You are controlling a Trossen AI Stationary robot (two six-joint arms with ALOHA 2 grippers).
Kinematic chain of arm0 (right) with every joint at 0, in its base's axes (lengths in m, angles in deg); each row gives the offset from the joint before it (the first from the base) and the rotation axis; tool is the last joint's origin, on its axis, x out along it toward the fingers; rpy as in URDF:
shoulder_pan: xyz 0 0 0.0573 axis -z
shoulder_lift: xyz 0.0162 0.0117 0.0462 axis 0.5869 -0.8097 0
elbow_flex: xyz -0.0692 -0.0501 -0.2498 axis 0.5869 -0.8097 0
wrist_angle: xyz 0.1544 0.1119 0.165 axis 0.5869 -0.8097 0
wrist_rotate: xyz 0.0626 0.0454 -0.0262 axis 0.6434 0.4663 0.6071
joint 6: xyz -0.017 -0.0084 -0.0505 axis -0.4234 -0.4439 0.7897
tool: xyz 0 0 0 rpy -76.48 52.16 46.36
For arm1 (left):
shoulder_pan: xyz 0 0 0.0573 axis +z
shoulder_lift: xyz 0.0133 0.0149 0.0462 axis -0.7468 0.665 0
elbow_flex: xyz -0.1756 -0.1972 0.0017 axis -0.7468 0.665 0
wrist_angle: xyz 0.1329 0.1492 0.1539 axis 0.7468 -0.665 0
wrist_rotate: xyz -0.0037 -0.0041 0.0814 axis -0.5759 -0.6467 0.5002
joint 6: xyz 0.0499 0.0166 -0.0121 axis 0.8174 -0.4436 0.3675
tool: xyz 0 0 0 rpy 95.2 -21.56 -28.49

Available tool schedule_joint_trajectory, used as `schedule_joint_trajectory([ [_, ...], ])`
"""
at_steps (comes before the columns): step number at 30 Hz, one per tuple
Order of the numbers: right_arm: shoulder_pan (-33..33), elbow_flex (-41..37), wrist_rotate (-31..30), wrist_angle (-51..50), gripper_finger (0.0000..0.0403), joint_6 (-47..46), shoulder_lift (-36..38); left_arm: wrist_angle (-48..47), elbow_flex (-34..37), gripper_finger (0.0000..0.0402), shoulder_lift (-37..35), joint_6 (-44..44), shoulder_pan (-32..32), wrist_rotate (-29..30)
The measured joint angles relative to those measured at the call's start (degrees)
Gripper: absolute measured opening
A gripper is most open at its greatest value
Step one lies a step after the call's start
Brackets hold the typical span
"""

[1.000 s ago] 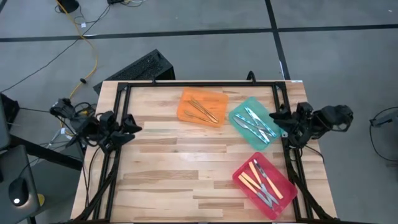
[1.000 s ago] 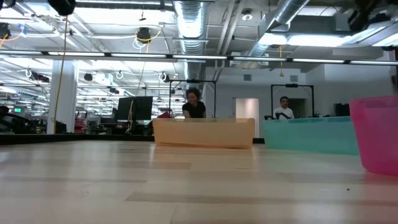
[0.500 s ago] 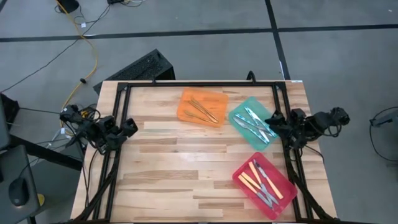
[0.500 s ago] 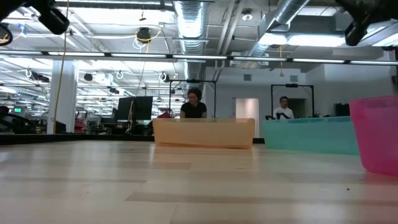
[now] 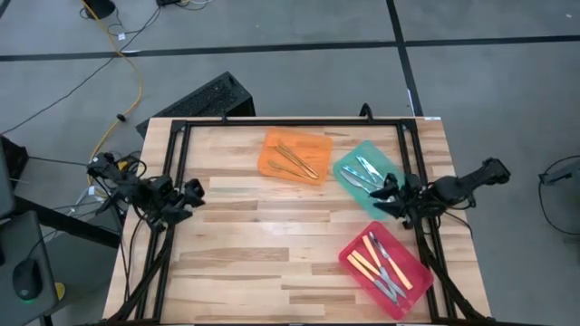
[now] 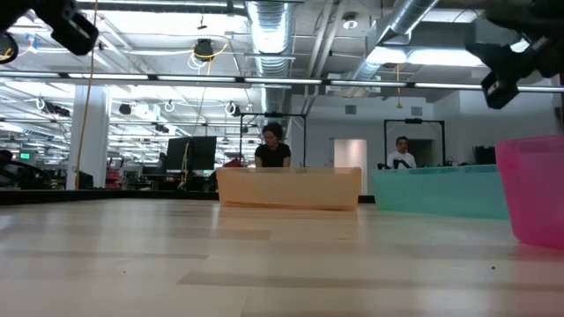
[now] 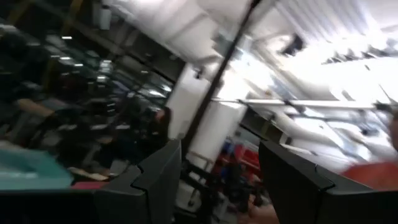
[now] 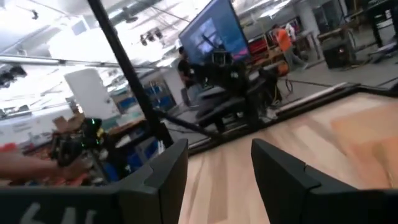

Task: Sort silverware by color (type)
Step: Return to Home Position

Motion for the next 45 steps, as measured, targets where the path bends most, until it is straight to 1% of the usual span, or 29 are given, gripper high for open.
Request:
schedule_joint_trajectory([
  [2,-0.21,-1.93,0.8,1.01,0.02,-0.33,-0.07,0.13,0.0,0.0201,-0.02,1.84,0.0,-3.33],
  [5,-0.18,-1.9,1.52,-1.24,0.02,-0.28,-0.11,-0.81,0.0,0.0201,-0.02,5.43,0.0,-7.35],
  [7,-0.23,-1.92,1.75,-2.6,0.02,1.99,-0.05,-2.68,0.0,0.0201,-0.02,6.83,0.0,-7.06],
  [10,-0.24,-1.92,1.75,-3.72,0.02,6.0,0.02,-6.57,0.0,0.0201,-0.02,7.64,0.01,-3.75],
  [12,-0.23,-1.92,1.75,-4.11,0.02,8.03,-0.02,-9.86,0.0,0.0201,-0.02,6.69,0.0,-2.35],
  [17,-0.24,-1.94,1.77,-4.95,0.02,11.38,0.0,-15.98,0.02,0.0201,-0.02,2.96,0.0,-2.46],
  [25,-0.24,-1.96,1.88,-6.66,0.02,12.11,-0.61,-20.96,0.02,0.0201,0.0,3.74,0.0,-1.99],
  [33,-0.24,-1.98,1.88,-7.04,0.02,12.52,-0.66,-24.76,0.02,0.0201,-0.02,1.6,0.0,-1.13],
  [38,-0.24,-2.0,1.85,-7.09,0.02,12.5,-0.66,-24.1,0.02,0.0201,0.0,1.28,0.0,-0.99],
  [41,-0.24,-2.01,1.85,-7.15,0.02,12.5,-0.66,-22.97,0.04,0.0201,0.0,1.41,0.0,-3.14],
  [45,-0.24,-2.03,1.85,-7.21,0.02,12.5,-0.66,-21.77,0.04,0.0201,-0.02,5.63,0.0,-6.06],
])
